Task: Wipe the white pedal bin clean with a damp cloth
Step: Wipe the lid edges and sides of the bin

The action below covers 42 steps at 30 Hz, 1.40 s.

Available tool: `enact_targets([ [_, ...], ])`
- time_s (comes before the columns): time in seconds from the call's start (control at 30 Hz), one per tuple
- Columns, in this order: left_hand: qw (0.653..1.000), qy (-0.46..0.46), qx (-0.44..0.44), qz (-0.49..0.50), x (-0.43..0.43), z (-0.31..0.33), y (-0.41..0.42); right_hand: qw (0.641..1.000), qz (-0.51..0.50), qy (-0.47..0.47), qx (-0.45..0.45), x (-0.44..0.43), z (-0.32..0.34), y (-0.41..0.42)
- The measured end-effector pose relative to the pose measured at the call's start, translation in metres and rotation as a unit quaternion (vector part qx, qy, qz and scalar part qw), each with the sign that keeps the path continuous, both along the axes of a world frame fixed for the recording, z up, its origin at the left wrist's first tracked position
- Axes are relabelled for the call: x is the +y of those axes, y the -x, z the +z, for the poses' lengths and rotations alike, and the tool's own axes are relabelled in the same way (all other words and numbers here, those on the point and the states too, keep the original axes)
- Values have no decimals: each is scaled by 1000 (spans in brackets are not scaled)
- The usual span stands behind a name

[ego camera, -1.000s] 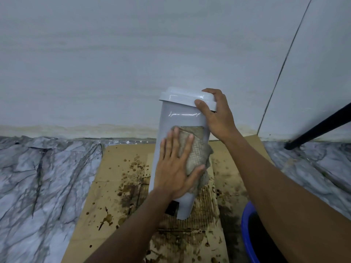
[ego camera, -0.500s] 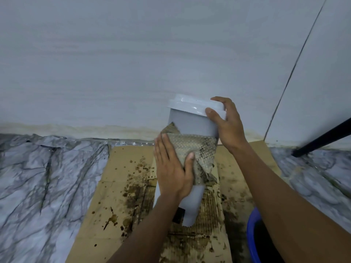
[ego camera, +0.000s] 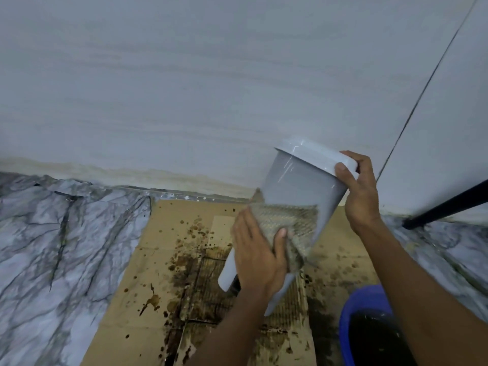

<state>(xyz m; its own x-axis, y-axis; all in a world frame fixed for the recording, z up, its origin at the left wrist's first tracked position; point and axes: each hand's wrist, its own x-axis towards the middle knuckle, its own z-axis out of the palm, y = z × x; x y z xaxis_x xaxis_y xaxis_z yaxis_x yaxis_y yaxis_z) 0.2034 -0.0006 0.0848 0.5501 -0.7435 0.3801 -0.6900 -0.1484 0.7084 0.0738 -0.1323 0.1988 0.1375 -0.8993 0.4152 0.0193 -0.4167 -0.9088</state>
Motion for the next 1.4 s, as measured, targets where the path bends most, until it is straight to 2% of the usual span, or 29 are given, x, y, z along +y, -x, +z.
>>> enact_targets([
  [0.07,997,-29,46,50,8,-8,-2,1000,-8,1,16,4,-2,-8],
  [0.17,994,-35,59,89,0,4,-9,998,-23,11,50,14,-3,-33],
  [0.3,987,42,125,95,-14,38,-23,988,-48,84,121,37,1,-68],
  [0.4,957,100,231,145,-21,50,-35,978,-47,125,163,52,2,-82],
  [0.47,908,141,342,196,-20,59,-47,972,-39,131,190,57,3,-89],
  [0.53,839,161,471,221,-16,71,-56,970,-34,130,201,62,4,-95],
  [0.6,786,195,558,181,-12,85,-66,969,-35,137,202,68,4,-98],
  [0.7,689,277,663,93,-8,106,-80,964,-43,147,216,76,4,-103],
  [0.73,675,296,672,68,-6,113,-83,963,-45,148,222,79,4,-104],
  [0.77,689,310,653,52,-5,119,-84,961,-44,152,227,84,3,-104],
  [0.8,745,310,589,36,-3,125,-86,959,-38,159,232,89,1,-104],
  [0.83,837,284,467,17,0,133,-86,957,-29,164,236,94,-3,-106],
  [0.87,920,243,306,-11,3,137,-87,957,-18,165,239,100,-7,-108],
  [0.9,968,198,149,-48,5,137,-90,958,-12,163,237,106,-11,-110],
  [0.93,983,155,41,-92,6,140,-94,960,-9,160,228,112,-15,-112],
  [0.97,985,108,-23,-130,6,145,-101,965,-10,154,210,117,-19,-113],
  [1.03,983,-6,-85,-163,4,155,-117,977,4,135,166,124,-24,-111],
  [1.1,979,-78,-130,-133,8,156,-137,979,46,142,140,130,-26,-105],
  [1.17,981,-89,-133,-108,22,151,-152,974,73,167,135,130,-24,-102],
  [1.27,987,-80,-100,-102,54,138,-151,964,48,180,191,113,-18,-103],
  [1.4,990,-127,-50,-36,99,118,-151,960,-23,59,274,70,-10,-94],
])
